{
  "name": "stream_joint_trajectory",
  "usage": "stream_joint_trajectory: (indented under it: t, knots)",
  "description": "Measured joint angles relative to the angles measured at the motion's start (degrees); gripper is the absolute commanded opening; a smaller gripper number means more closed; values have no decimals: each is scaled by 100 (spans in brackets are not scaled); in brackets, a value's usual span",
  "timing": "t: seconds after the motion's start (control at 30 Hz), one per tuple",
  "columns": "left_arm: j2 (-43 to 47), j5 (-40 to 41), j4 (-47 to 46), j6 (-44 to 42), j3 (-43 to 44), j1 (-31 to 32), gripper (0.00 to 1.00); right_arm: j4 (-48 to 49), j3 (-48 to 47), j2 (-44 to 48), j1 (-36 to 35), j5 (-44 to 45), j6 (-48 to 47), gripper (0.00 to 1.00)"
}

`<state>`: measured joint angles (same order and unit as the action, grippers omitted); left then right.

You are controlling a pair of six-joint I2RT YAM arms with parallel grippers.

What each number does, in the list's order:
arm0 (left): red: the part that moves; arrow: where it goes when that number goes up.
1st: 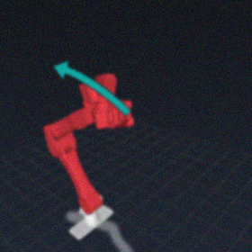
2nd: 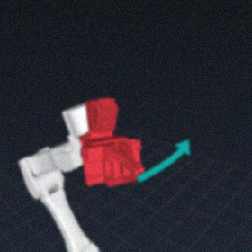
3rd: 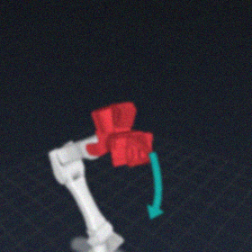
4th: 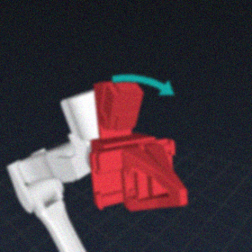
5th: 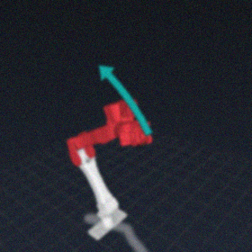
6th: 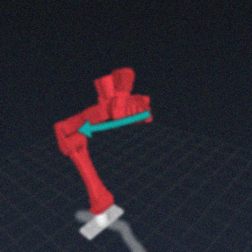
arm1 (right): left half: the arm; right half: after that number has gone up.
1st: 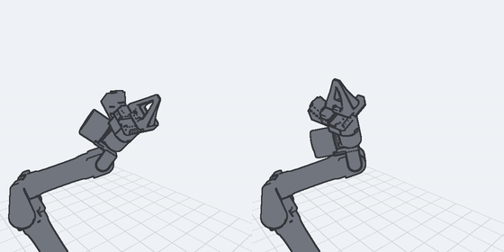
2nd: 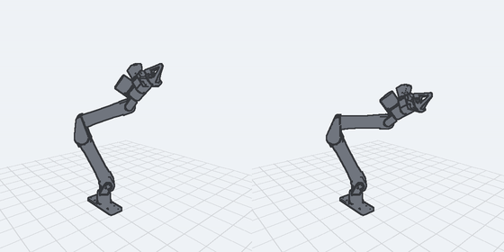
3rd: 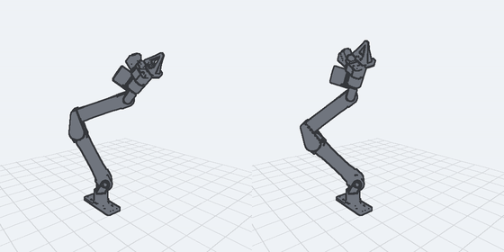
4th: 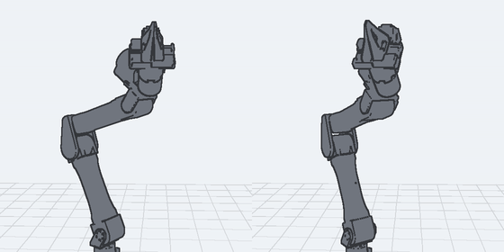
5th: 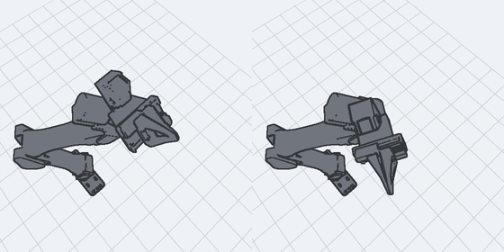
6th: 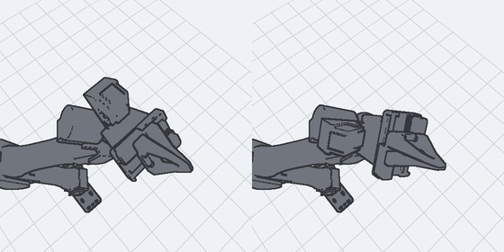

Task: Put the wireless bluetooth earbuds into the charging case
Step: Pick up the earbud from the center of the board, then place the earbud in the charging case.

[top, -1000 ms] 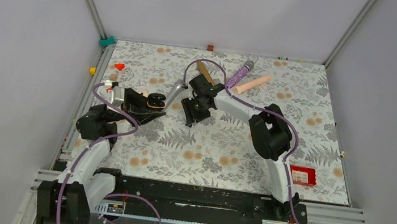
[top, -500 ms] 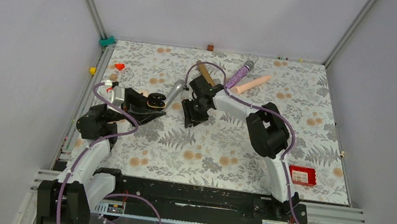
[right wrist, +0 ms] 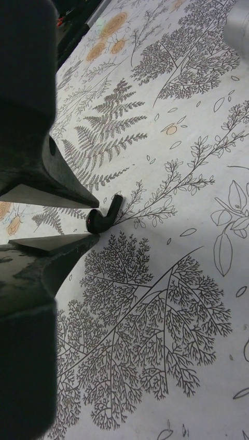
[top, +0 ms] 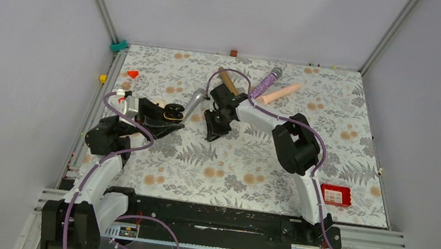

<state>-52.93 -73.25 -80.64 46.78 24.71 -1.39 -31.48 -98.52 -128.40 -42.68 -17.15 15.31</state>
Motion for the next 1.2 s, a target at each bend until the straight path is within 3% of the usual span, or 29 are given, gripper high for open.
stream_joint_trajectory:
  t: [0.43,0.83,0.9,1.1,1.2]
  knots:
    - [-46,61,-4,-2,0,0,0,13,170,428,11,522,-682,27]
    - [-321,302,442,-229,11,284,0,498,1340,3947,42,1768,-2295,25]
    - [-321,369,1110,-710,125,466,0,546,1427,4358,42,1871,-2485,25]
    - [-542,1025,4688,-3237,1563,1338,0,529,1593,5174,44,2035,-2938,24]
    - [-859,1335,5591,-3895,2079,1687,0,492,1631,5506,42,2055,-3121,24]
